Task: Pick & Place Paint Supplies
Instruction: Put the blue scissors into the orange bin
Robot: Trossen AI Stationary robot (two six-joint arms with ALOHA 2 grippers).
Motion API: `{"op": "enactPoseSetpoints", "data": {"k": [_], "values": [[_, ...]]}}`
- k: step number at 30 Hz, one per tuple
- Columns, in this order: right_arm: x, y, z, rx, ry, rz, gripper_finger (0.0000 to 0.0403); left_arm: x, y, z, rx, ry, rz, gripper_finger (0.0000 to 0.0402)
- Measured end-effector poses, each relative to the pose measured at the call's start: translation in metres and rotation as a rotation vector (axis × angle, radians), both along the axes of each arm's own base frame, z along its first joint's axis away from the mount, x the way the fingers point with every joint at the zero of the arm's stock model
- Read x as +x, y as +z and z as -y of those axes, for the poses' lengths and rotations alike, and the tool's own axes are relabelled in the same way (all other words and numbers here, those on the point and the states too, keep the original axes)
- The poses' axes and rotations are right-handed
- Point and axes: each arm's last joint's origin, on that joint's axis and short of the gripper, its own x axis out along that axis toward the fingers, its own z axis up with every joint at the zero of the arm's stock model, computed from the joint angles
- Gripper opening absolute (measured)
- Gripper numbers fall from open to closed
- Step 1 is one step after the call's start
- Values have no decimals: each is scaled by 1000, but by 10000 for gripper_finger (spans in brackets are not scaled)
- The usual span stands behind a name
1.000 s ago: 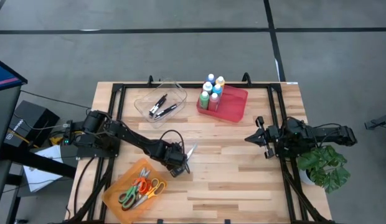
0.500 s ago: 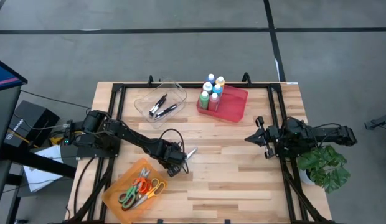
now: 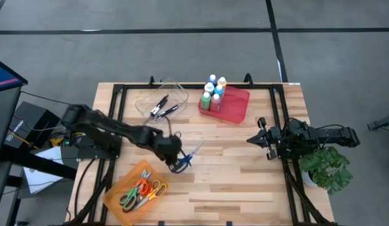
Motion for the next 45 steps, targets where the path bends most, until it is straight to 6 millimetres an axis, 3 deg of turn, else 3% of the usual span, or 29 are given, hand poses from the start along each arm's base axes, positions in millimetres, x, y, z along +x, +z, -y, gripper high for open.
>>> {"op": "enactPoseSetpoints", "data": {"k": [6, 12, 17, 22, 27, 34, 38, 45], "values": [[0, 0, 0, 0, 0, 0, 0, -18, 78, -9, -159, 40, 407, 10], [0, 0, 0, 0, 0, 0, 0, -50, 152, -14, -286, -1, 859, 10], [0, 0, 0, 0, 0, 0, 0, -77, 189, -12, -317, -91, 1124, 9], [0, 0, 0, 0, 1, 0, 0, -90, 208, -2, -322, -192, 1297, 9], [0, 0, 0, 0, 0, 0, 0, -96, 218, 2, -355, -227, 1387, 9], [0, 0, 0, 0, 0, 0, 0, -95, 212, 4, -381, -210, 1313, 10], [0, 0, 0, 0, 0, 0, 0, -96, 193, 16, -426, -184, 1087, 10], [0, 0, 0, 0, 0, 0, 0, -110, 140, 53, -453, -35, 515, 10]]}}
